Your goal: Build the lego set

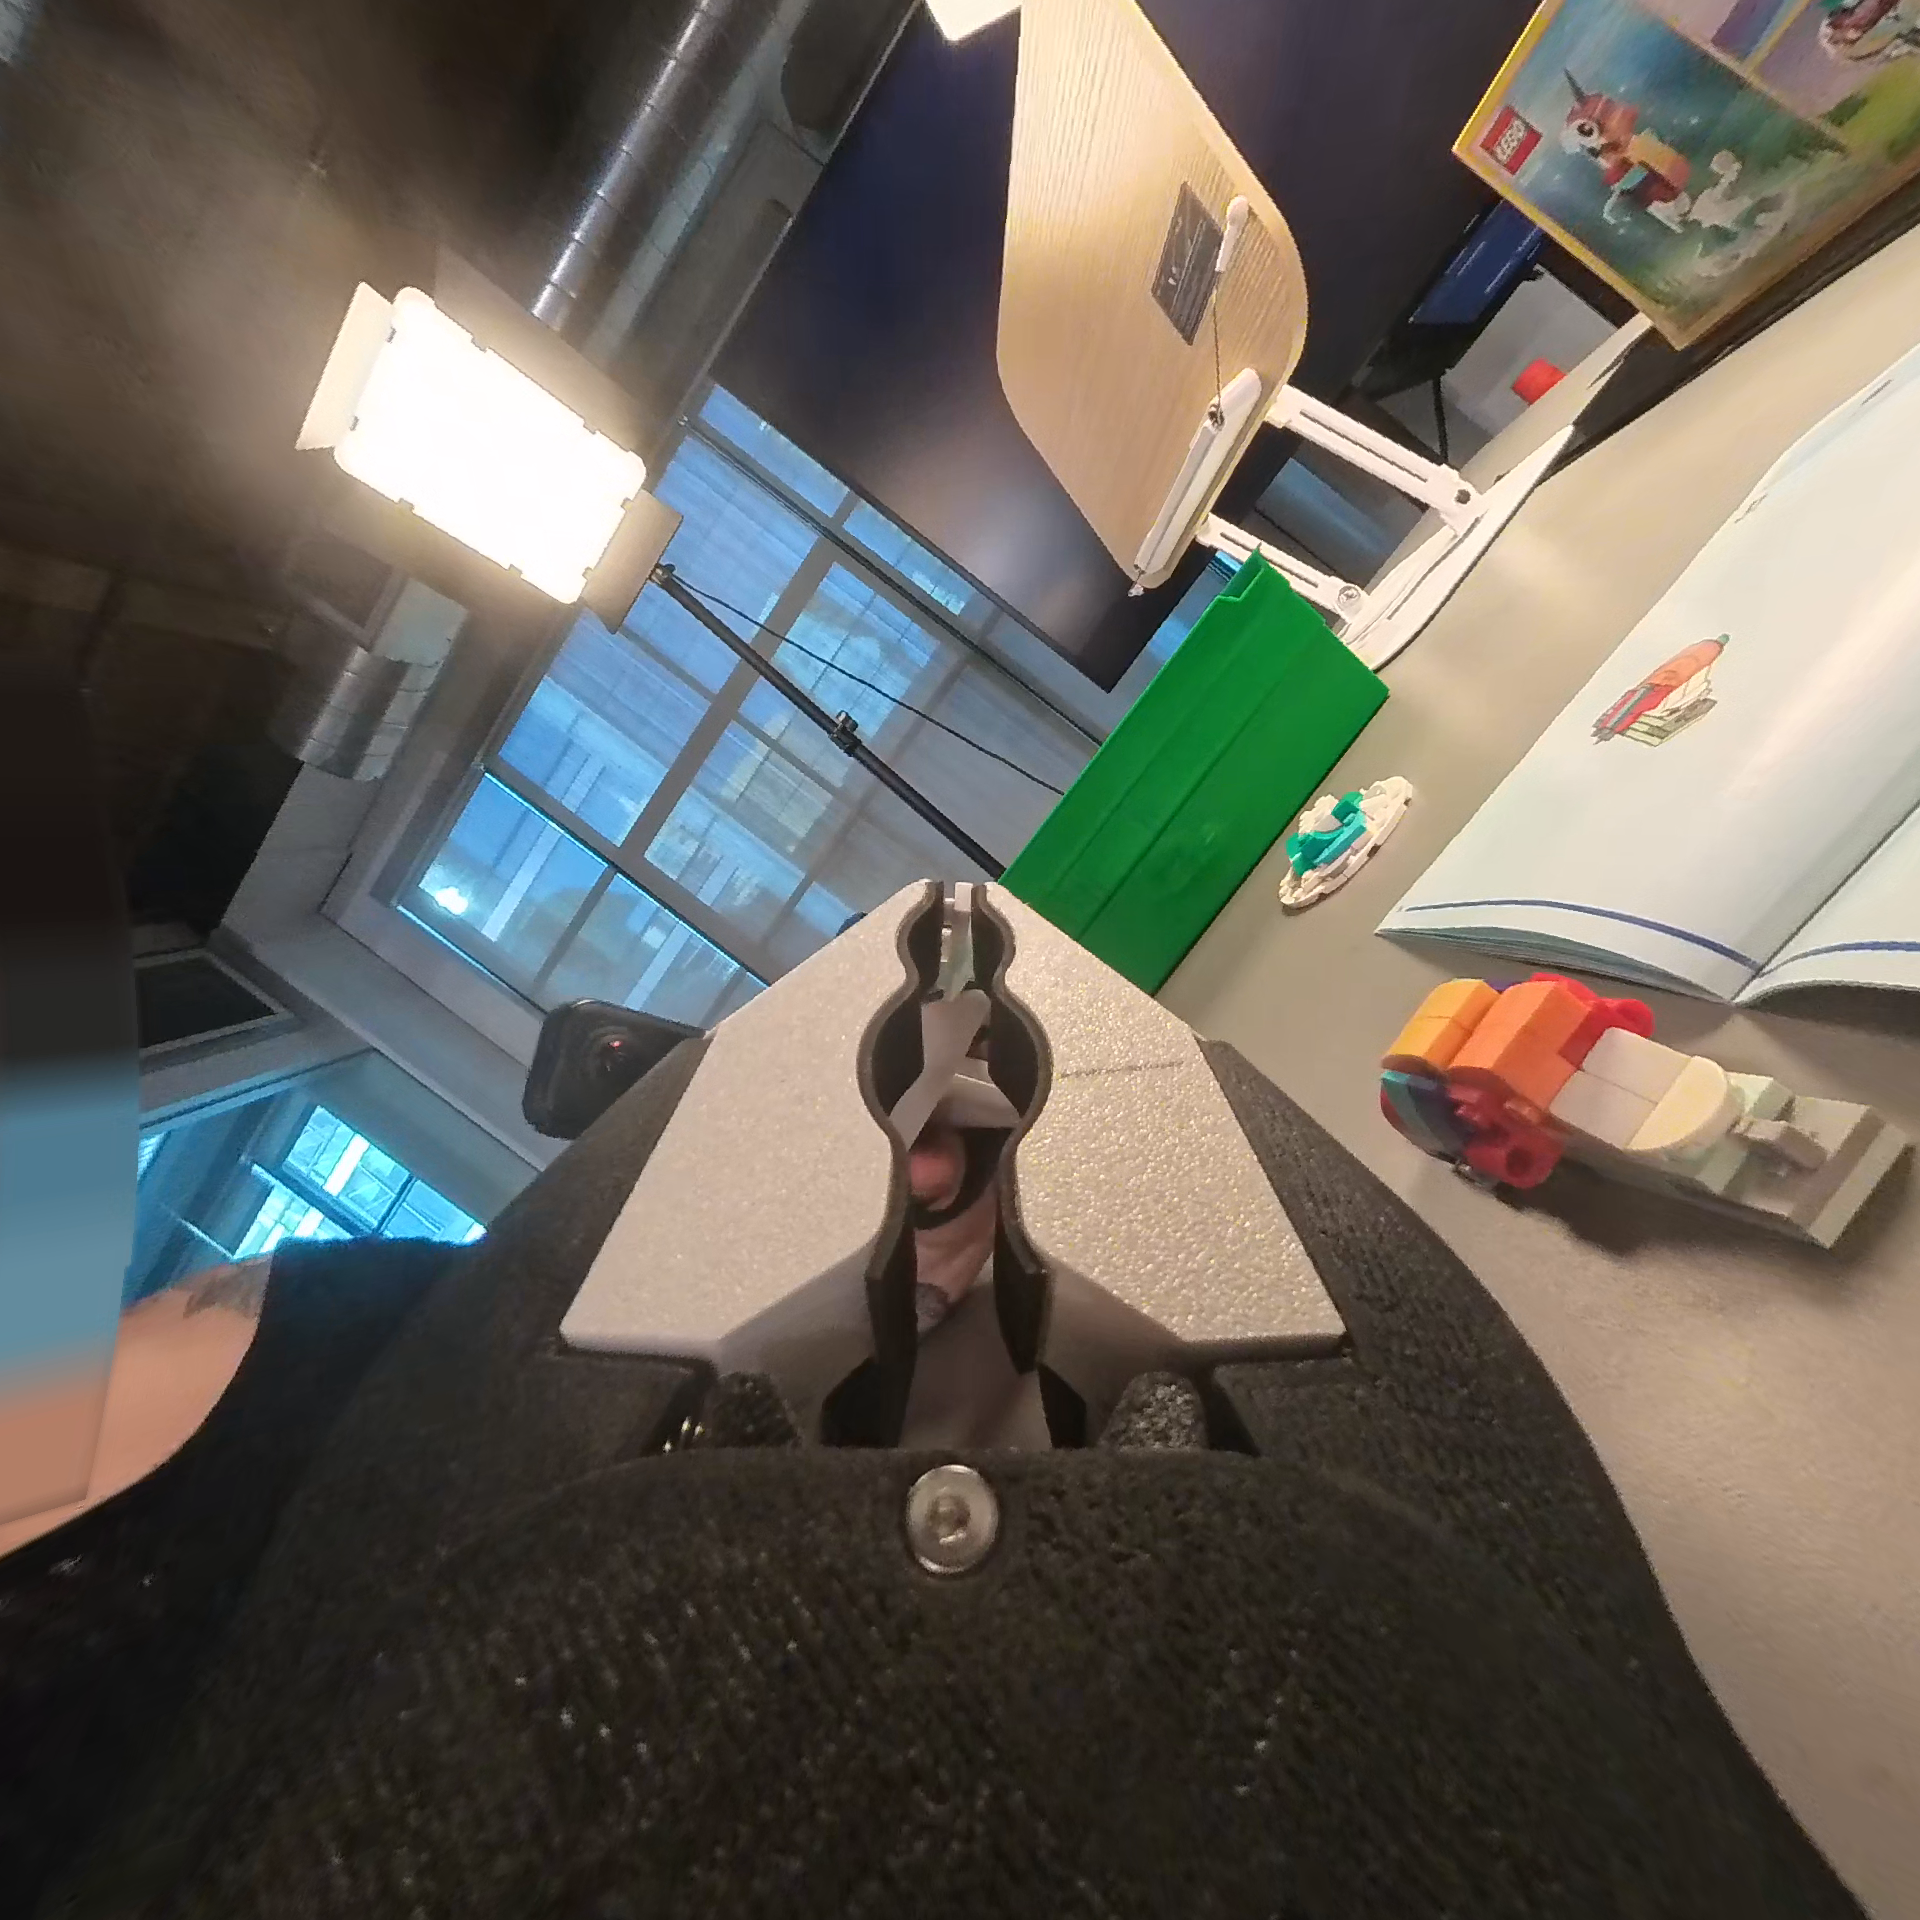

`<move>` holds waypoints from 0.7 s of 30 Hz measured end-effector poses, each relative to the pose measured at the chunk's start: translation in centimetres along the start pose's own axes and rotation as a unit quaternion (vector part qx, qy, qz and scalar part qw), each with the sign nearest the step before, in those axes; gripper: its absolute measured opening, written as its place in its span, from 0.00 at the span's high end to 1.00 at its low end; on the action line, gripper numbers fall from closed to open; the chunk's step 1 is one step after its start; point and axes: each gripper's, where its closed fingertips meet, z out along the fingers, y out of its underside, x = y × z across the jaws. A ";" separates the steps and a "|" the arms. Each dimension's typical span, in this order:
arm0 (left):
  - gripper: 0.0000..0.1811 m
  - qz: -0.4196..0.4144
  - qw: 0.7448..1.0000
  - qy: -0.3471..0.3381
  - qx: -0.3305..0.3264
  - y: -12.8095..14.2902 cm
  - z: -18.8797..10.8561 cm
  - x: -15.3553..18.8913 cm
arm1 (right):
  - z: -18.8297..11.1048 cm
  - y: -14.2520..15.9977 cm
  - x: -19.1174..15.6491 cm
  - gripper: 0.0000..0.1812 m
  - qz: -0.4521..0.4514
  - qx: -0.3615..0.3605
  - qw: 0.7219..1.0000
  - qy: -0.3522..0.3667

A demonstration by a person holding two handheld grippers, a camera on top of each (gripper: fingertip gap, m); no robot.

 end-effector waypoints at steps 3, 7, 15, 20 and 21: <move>0.95 -0.015 1.000 0.006 0.005 0.0 0.0 0.0 | 0.0 -0.1 0.0 0.98 -0.005 0.003 1.000 0.000; 0.78 -0.081 0.992 0.082 0.045 -1.5 -0.4 1.7 | 0.1 -0.1 0.0 0.98 -0.012 0.009 1.000 0.003; 0.86 -0.080 0.996 0.040 0.017 -0.6 -0.2 0.3 | 0.3 0.1 -0.3 0.98 -0.007 0.009 1.000 -0.003; 0.96 -0.045 0.999 0.019 0.006 -0.3 -0.2 0.0 | 0.5 0.2 -0.2 0.98 0.001 0.012 1.000 -0.005; 0.96 -0.043 0.999 0.018 0.004 -0.2 -0.2 0.0 | 0.5 0.1 -0.2 0.98 0.003 0.012 1.000 -0.005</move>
